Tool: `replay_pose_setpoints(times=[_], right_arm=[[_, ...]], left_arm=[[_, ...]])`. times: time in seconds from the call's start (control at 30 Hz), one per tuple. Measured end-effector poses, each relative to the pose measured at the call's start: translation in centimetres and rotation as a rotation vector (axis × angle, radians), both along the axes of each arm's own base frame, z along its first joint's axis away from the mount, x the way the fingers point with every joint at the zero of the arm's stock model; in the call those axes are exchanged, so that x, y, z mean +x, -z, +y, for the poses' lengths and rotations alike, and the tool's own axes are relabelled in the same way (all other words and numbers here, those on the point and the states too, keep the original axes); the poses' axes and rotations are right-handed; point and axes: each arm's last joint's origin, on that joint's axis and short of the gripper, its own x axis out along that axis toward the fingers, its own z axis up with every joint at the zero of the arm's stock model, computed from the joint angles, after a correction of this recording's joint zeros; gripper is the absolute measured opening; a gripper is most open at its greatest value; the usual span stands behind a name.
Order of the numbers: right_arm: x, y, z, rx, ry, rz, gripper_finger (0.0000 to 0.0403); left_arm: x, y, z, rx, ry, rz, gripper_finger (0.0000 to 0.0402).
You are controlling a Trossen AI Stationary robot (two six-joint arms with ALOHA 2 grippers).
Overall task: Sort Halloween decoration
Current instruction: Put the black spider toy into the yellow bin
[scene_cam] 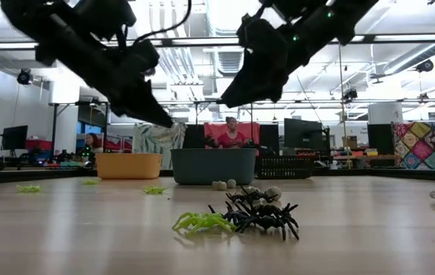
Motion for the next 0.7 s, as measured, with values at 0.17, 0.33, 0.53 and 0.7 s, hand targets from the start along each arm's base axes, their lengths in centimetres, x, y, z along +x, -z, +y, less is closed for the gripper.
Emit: replay_pose_setpoints(times=[0.17,0.33,0.53,0.7], right_arm=[[-1.2,-2.1,-0.1,-0.033,0.048,-0.033,0.0159],[-1.6,-2.6,-0.2,-0.057,0.039,-0.039,0.0160],[-1.6,-2.1,-0.3,-0.126,0.015,0.003,0.0160],[-1.7,-1.8,-0.7,-0.142,0.015,0.022,0.0160]], left_arm=[[-2.0,-4.0,4.5,-0.051,-0.225,0.116,0.0001],[-4.1,-6.8,9.9,-0.027,-0.403,0.257,0.0000],[-6.4,-6.8,16.5,-0.131,-0.545,0.378,0.0000],[-7.0,-3.8,19.7,-0.307,-0.526,0.435,0.0000]])
